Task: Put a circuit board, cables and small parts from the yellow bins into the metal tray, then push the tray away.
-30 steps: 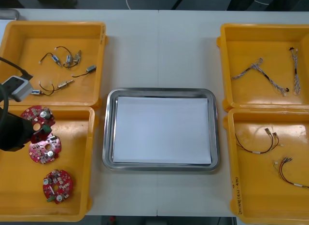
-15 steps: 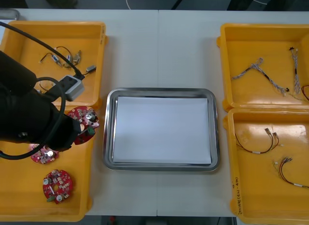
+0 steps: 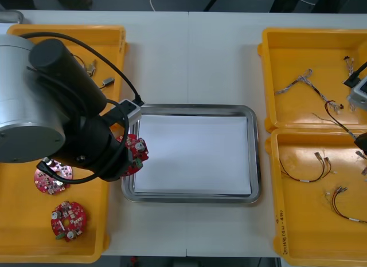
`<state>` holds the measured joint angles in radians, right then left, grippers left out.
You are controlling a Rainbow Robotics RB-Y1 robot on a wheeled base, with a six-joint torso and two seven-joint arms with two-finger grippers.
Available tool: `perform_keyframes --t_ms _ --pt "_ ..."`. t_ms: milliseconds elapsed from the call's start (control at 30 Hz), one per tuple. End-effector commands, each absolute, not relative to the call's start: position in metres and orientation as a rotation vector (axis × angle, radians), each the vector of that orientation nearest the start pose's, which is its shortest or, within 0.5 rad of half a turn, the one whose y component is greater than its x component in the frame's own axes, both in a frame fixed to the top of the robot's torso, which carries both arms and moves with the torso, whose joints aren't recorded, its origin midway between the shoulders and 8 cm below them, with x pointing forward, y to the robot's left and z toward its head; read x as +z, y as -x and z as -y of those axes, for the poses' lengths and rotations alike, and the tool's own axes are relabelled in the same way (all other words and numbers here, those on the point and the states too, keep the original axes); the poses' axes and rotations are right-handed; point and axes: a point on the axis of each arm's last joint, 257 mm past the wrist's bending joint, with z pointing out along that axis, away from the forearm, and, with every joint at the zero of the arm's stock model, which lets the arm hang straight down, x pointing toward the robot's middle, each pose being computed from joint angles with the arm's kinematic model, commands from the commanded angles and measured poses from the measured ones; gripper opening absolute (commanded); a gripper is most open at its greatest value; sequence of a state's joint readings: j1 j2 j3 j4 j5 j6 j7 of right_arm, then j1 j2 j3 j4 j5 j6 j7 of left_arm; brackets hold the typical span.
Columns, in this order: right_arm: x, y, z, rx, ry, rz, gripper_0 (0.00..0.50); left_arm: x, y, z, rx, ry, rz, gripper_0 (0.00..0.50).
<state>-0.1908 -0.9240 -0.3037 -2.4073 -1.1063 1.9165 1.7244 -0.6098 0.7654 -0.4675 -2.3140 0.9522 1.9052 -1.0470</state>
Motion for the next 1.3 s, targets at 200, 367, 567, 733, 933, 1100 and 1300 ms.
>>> perform_keyframes --t_ms 200,367,567,733,933,1100,1300 --pt "-0.102 -0.349 0.309 -0.248 1.093 -2.389 0.000 -0.211 -0.369 -0.089 -0.048 -0.860 -2.622 0.000" --pt "-0.103 -0.348 0.309 -0.244 1.097 -2.392 0.000 -0.227 -0.372 -0.079 -0.069 -0.861 -2.637 0.000" --pt "-0.103 -0.348 0.310 -0.245 1.085 -2.396 0.000 -0.250 -0.376 -0.076 -0.063 -0.859 -2.655 0.000" --pt "-0.103 -0.348 0.310 -0.246 1.084 -2.397 0.000 -0.261 -0.377 -0.077 -0.045 -0.861 -2.655 0.000" --pt "-0.103 -0.348 0.309 -0.240 1.087 -2.396 0.000 -0.273 -0.382 -0.078 -0.040 -0.842 -2.663 0.000" --pt "-0.103 -0.348 0.309 -0.241 1.086 -2.396 0.000 -0.279 -0.387 -0.079 -0.032 -0.835 -2.656 0.000" --pt "-0.103 -0.349 0.311 -0.252 1.080 -2.395 0.000 -0.282 -0.387 -0.082 -0.018 -0.836 -2.657 0.002"
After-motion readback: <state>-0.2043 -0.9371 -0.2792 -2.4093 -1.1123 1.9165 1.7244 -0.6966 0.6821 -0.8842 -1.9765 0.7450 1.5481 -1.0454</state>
